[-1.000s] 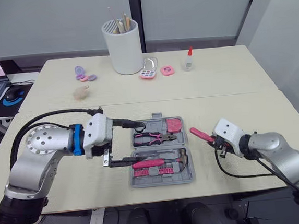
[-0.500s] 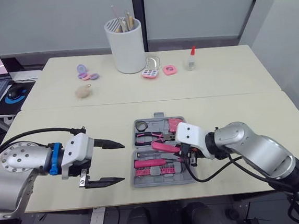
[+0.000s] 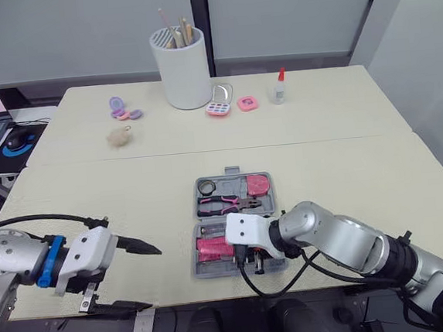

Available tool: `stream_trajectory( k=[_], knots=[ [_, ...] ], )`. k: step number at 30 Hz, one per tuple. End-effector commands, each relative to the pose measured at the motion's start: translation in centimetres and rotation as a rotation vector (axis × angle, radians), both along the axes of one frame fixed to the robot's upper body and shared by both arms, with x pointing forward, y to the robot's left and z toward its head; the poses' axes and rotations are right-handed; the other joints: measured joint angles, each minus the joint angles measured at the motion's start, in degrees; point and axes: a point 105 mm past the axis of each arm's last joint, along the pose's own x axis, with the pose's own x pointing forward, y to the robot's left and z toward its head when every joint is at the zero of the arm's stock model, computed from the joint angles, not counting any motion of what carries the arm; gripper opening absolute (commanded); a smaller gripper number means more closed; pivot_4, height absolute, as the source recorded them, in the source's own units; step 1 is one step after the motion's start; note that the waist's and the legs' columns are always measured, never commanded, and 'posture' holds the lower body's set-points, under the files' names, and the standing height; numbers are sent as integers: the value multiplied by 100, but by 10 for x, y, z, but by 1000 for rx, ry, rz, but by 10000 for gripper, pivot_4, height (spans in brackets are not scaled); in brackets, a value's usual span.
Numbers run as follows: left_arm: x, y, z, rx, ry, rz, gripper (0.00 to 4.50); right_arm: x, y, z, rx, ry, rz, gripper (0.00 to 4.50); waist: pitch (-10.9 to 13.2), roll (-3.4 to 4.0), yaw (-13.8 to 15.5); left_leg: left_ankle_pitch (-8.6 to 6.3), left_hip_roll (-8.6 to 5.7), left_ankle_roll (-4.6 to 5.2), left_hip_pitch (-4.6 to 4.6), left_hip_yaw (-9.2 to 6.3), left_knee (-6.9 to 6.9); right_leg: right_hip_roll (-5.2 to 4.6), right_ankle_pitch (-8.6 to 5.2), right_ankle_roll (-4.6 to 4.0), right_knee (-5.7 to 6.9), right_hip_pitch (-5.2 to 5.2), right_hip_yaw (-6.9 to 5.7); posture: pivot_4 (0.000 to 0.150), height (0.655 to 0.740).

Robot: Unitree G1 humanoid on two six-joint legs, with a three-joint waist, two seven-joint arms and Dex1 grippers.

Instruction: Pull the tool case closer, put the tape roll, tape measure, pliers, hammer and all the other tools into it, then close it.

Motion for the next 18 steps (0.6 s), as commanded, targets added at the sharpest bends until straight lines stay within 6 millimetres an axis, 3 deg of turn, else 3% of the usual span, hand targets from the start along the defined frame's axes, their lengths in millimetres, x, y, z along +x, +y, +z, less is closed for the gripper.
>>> stream_trajectory(
  k=[1, 18],
  knots=[
    [-2, -1, 9, 25, -46, -14, 45000, -2, 6, 5, 10, -35, 48, 7094, -1, -2, 1, 0, 0, 0, 0, 0, 0, 0, -1, 1, 0, 0, 0, 1500, 7400],
    [-4, -3, 6, 38, -22, -15, 45000, -1, 18, -15, -22, -51, 83, 7094, -3, -5, 0, 0, 3, 0, 1, 3, 0, 2, 0, 0, 1, -1, 2, 1500, 7400]
  ],
)
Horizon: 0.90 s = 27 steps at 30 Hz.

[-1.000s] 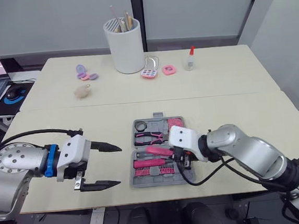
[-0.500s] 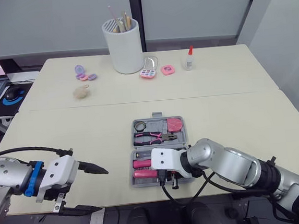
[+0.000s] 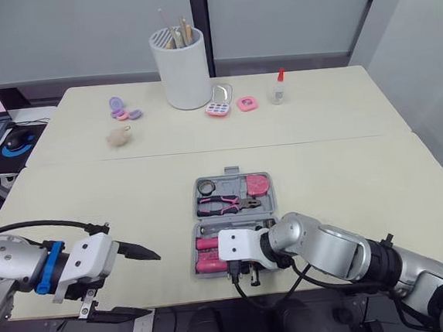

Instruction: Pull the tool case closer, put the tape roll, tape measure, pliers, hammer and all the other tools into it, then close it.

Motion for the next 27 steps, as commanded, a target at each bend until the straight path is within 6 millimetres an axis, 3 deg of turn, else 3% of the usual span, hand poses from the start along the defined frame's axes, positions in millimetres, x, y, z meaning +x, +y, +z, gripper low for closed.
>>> stream_trajectory(
  k=[1, 15, 17, 19, 27],
  knots=[
    [-1, -3, 7, 10, -17, -19, 45000, 0, 6, 4, 18, -42, 36, 7094, 0, 0, 0, 0, 0, 0, 0, 0, 0, 0, 0, 0, 0, 0, 0, 1500, 7400],
    [-3, -3, 6, 7, -13, 0, 45000, -6, 5, -2, 11, -18, 64, 7094, -1, -1, 0, 0, 1, 0, 0, 0, 0, 0, 0, 0, 0, -1, 0, 1500, 7400],
    [-3, -2, 5, 8, -12, 0, 45000, -4, 6, 0, 16, -25, 63, 14456, -1, -2, 0, 0, 1, 0, 1, 0, -1, 0, 0, 0, 0, 0, 0, 1500, 7400],
    [-2, -2, 4, 8, -12, 0, 45000, -2, 6, 3, 21, -32, 62, 18020, -1, -2, -1, 0, 1, 0, 1, 1, -1, 0, 0, 0, 0, 0, 0, 1500, 7400],
    [2, -3, 1, -1, -24, -7, 45000, 0, 10, 18, 80, -33, 61, 18020, -1, -2, 1, 0, 1, 0, 1, 1, -1, 0, 0, 1, 0, 0, 0, 1500, 7400]
  ],
)
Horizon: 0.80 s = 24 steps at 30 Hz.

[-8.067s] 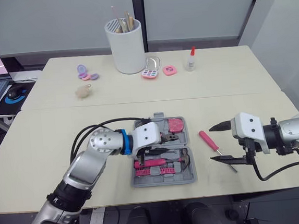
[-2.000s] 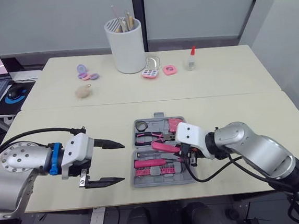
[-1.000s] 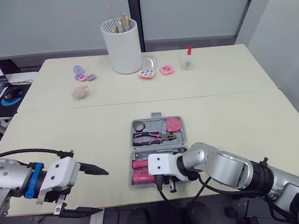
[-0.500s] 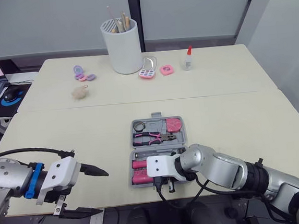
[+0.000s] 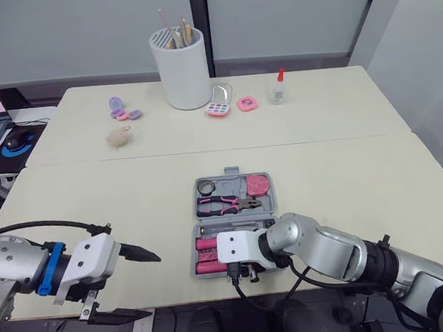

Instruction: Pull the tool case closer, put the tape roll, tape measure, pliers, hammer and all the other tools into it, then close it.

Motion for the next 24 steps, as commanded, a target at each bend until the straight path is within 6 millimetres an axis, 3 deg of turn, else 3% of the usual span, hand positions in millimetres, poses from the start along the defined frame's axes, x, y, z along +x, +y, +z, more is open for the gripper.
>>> stream_trajectory(
  k=[1, 6, 11, 15, 20, 24],
  knots=[
    [1, -1, 0, -9, -28, -12, 45000, -2, 9, 21, 91, -12, 17, 18020, 0, 0, -2, 0, 0, 0, 0, 1, 0, 0, 0, 0, 0, 0, 0, 1500, 7400],
    [-5, 0, -5, -45, -28, -11, 45000, -10, 13, 36, 181, 11, 25, 18020, 0, -1, -3, 0, 2, 0, 0, 1, -2, 0, 0, -1, 0, -1, 1, 1500, 7400],
    [9, -6, -3, -102, -39, -28, 45000, -6, 16, 60, 384, -13, 50, 18020, -4, -7, 25, 0, 1, 0, 2, -4, 0, 0, -2, 3, 0, 3, -5, 1500, 7400],
    [11, -11, -2, -122, -41, -62, 45000, -6, 13, 64, 473, 7, 63, 10110, -9, -18, 1, 0, -1, 0, 2, 3, 0, 0, -1, 3, -1, 3, 2, 1500, 7400],
    [23, -16, 1, -116, -63, -90, 45000, 8, 6, 58, 506, -28, 41, 175, -8, -19, 1, 0, -23, 0, 2, 3, -1, 12, -1, 2, -1, 2, 4, 1500, 7400],
    [23, -17, 2, -97, -76, -115, 45000, 9, 1, 43, 471, -28, 52, 175, -8, -20, -9, 0, -23, 0, 3, 5, -1, 15, -1, 1, 0, 2, 8, 1500, 7400]
  ],
)
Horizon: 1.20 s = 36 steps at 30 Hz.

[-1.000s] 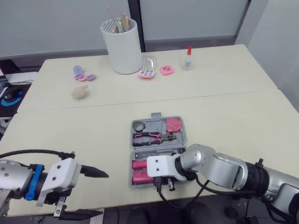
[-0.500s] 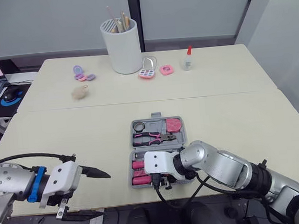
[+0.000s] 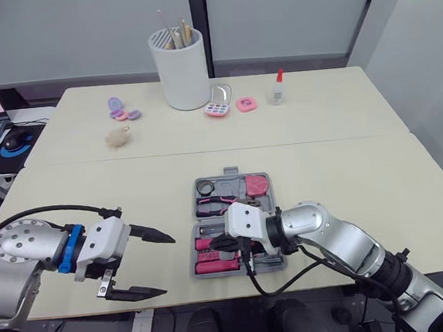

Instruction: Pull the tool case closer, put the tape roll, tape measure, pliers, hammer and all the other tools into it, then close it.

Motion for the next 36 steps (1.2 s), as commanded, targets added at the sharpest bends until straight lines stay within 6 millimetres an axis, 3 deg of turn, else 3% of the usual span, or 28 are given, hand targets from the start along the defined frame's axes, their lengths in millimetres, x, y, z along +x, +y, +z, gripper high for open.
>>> stream_trajectory(
  k=[1, 10, 22, 25, 30, 36],
  knots=[
    [0, -1, 2, 21, -28, -30, 45000, -1, -3, -6, -16, -41, 35, 175, 0, 0, 6, 0, 0, 0, 0, -1, 0, 0, 0, 0, 0, 0, -1, 1500, 7400],
    [-3, -3, 2, 25, -38, -16, 45000, -7, -3, -34, -63, -10, 88, 175, 0, 0, 12, 0, 1, 0, 1, -1, 0, 0, 0, 0, 0, 1, -1, 1500, 7400],
    [-5, -5, 0, 19, -48, 32, 45000, 0, -22, -71, -161, 12, 84, 175, 0, -1, 14, 0, 1, 0, 4, 0, 0, 0, -1, 1, 1, 2, 1, 1500, 7400],
    [-5, -5, 0, 19, -50, 38, 45000, 0, -24, -72, -164, 14, 91, 175, 0, -1, 15, 0, 0, 0, 7, 0, 0, 0, 0, 1, 1, 5, 1, 1500, 7400],
    [-3, -5, -1, 13, -63, 63, 45000, 5, -22, -58, -125, 0, 90, 175, 0, -1, 16, 0, 1, 0, 8, 0, 0, 0, 0, 0, 1, 5, 1, 1500, 7400],
    [8, -2, 2, -10, -103, 145, 45000, 20, -29, -3, -17, -43, 57, 175, 2, 0, 18, 0, 5, 0, 7, 0, 1, 0, 1, -1, 5, 4, 3, 1500, 7400]
  ],
)
